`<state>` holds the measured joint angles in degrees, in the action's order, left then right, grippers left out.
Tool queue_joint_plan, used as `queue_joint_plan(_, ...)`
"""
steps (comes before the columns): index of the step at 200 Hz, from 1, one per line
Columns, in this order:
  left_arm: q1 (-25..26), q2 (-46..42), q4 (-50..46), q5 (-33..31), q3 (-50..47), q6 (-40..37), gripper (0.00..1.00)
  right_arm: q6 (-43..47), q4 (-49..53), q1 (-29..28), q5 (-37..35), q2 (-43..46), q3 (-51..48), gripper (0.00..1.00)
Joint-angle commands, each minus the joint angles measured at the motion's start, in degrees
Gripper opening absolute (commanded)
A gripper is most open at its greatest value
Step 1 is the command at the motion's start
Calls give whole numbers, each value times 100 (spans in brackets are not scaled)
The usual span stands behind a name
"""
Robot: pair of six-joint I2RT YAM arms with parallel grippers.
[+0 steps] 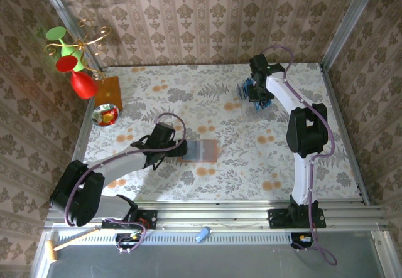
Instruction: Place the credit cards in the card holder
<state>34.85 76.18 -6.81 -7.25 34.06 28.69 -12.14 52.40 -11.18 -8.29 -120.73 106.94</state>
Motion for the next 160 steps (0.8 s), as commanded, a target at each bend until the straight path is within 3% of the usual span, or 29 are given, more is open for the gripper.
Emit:
queue_joint_plan(1,39,2,22,30,146,-122,100,-50,64,30,161,-123,29,13)
queue_joint_plan(75,39,-8,13,23,153,-122,100,-183,-88,116,435,-96,-145,18)
queue_joint_plan(160,39,11,16,33,171,-135,100,31,-73,189,440,-6,-94,5)
